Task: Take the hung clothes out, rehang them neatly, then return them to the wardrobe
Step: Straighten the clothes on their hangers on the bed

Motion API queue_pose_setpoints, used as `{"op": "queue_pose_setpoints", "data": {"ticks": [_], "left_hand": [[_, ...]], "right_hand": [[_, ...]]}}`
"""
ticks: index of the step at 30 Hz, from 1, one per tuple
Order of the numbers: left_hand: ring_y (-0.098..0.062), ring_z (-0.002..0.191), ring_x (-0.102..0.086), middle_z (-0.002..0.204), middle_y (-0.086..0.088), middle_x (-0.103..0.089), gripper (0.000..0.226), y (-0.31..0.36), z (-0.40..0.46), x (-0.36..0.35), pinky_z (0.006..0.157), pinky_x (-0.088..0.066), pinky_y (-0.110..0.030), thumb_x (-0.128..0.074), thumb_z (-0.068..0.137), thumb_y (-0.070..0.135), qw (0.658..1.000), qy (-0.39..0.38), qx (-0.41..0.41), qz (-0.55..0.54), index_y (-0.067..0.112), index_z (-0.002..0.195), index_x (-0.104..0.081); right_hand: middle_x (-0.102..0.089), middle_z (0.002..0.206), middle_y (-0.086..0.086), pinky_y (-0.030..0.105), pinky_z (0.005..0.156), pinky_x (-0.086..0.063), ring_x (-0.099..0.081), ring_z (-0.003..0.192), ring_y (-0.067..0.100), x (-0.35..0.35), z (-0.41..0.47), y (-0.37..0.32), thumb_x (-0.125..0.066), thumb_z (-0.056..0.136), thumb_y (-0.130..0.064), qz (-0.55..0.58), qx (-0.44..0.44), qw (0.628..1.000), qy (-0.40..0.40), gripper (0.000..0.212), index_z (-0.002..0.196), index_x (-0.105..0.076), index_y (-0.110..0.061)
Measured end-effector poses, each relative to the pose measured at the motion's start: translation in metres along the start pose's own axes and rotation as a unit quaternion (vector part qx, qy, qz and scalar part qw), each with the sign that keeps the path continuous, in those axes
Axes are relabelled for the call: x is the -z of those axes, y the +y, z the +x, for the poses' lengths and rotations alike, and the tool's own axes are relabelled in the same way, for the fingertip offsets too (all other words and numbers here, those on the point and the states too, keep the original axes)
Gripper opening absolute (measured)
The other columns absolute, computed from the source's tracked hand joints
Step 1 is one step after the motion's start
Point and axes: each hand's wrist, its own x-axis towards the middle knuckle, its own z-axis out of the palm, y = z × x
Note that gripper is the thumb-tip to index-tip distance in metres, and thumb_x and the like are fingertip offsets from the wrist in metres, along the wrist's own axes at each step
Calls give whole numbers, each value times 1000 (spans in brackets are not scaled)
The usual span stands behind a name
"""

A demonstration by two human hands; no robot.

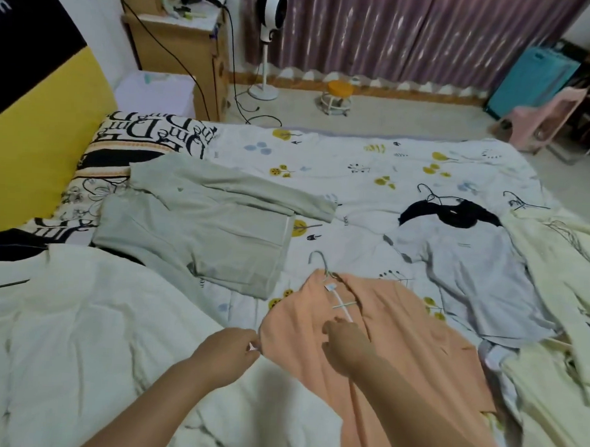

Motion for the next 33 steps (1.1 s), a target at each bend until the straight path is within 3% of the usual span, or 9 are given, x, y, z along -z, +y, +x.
{"op": "queue_pose_setpoints", "data": {"ticks": [4, 11, 15, 20, 23, 25, 27, 30, 33], "left_hand": [[-14, 115, -50, 128, 5, -52, 34, 27, 50, -32, 92, -38, -24, -40, 96, 32, 1000, 18, 16, -9, 25, 128, -47], [-14, 124, -38, 140, 4, -36, 41, 34, 142, -93, 100, -37, -29, -34, 97, 30, 997, 21, 67, 36, 23, 138, -32], [-17, 133, -27, 150, 2, -21, 46, 29, 192, -123, 106, -30, -29, -30, 98, 29, 993, 36, 89, 73, 20, 143, -24], [-17, 142, -11, 157, 0, -1, 57, 26, 255, -151, 114, -15, -33, -30, 98, 35, 983, 89, 122, 102, 20, 148, -8], [-17, 139, -21, 155, 1, -14, 55, 20, 278, -165, 113, -16, -33, -27, 98, 39, 974, 104, 151, 130, 19, 147, -10], [-19, 128, -37, 144, 2, -33, 50, 17, 289, -168, 107, -24, -33, -30, 97, 43, 970, 121, 162, 134, 20, 141, -24], [-21, 116, -47, 130, 1, -46, 41, 16, 295, -167, 99, -32, -34, -33, 96, 44, 973, 125, 159, 112, 19, 128, -38], [-25, 100, -57, 108, -5, -61, 34, 17, 294, -164, 85, -44, -36, -33, 96, 44, 979, 127, 150, 62, 16, 107, -47], [-27, 90, -61, 92, -6, -66, 35, 20, 275, -159, 70, -42, -34, -33, 96, 45, 977, 168, 126, 33, 16, 100, -51]], "right_hand": [[-44, 130, 10, 33, 95, -41, -41, 120, 27, -7, 32, 61, -38, 93, -13, -4, -28, 1000, 9, 37, 130, -41, -12], [-36, 135, 7, 30, 97, -34, -37, 124, 25, -33, 118, 142, -39, 94, -15, -28, -43, 998, 38, 41, 134, -32, -14], [-32, 140, 9, 34, 99, -35, -33, 129, 25, -52, 167, 169, -30, 97, -19, -10, -37, 996, 75, 30, 127, -34, -17], [1, 158, 5, 42, 113, -17, -3, 146, 26, -74, 222, 194, -25, 97, -16, -22, -19, 997, 70, 52, 147, -9, -20], [5, 158, 2, 42, 114, -16, 2, 146, 22, -79, 243, 208, -38, 92, -24, -11, -21, 996, 86, 67, 149, -3, -17], [5, 158, 1, 43, 115, -14, 4, 146, 20, -80, 254, 217, -46, 89, -32, -19, -18, 997, 75, 80, 149, 3, -15], [-7, 157, 0, 50, 113, -14, -2, 145, 19, -78, 261, 222, -54, 86, -36, -36, -12, 998, 55, 84, 149, -2, -14], [-35, 135, 1, 53, 107, -24, -26, 133, 22, -70, 262, 220, -64, 77, -42, -103, -4, 993, 58, 73, 134, -28, -16], [-44, 124, -1, 44, 101, -29, -34, 124, 22, -62, 252, 215, -63, 77, -32, -139, 0, 989, 52, 50, 118, -38, -19]]}}
